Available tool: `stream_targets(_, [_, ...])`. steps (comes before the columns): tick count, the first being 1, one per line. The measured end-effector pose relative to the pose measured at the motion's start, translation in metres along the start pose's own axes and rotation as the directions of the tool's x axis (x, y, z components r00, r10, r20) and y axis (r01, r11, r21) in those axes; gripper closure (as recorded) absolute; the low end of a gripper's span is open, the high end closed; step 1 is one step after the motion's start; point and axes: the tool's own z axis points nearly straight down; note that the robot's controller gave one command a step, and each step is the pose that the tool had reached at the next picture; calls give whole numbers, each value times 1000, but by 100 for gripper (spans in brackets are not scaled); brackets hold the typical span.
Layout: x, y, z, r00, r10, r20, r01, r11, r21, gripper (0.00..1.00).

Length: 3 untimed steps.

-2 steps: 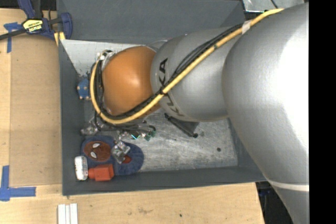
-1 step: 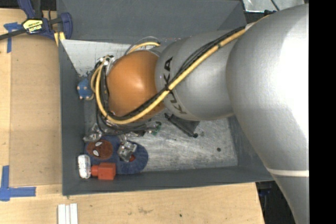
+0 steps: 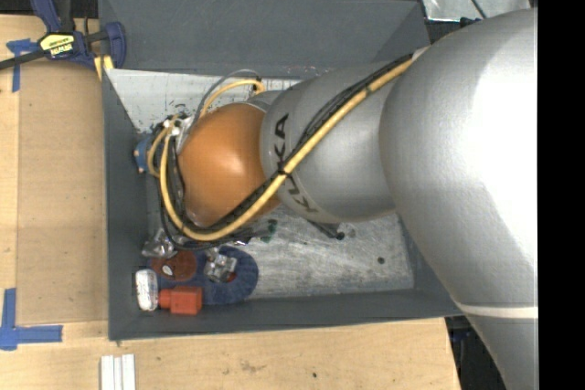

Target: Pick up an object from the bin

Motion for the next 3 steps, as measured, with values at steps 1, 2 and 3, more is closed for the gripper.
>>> stream_targets(1, [-3,3,0,1000,-3,5,3,1000,-4,100])
stream_targets(2, [2,-14,-88,1000,10,1,-10,1000,-17,100])
stream_targets(3, [-7,-37,-110,939,-343,5,343,939,-21,100])
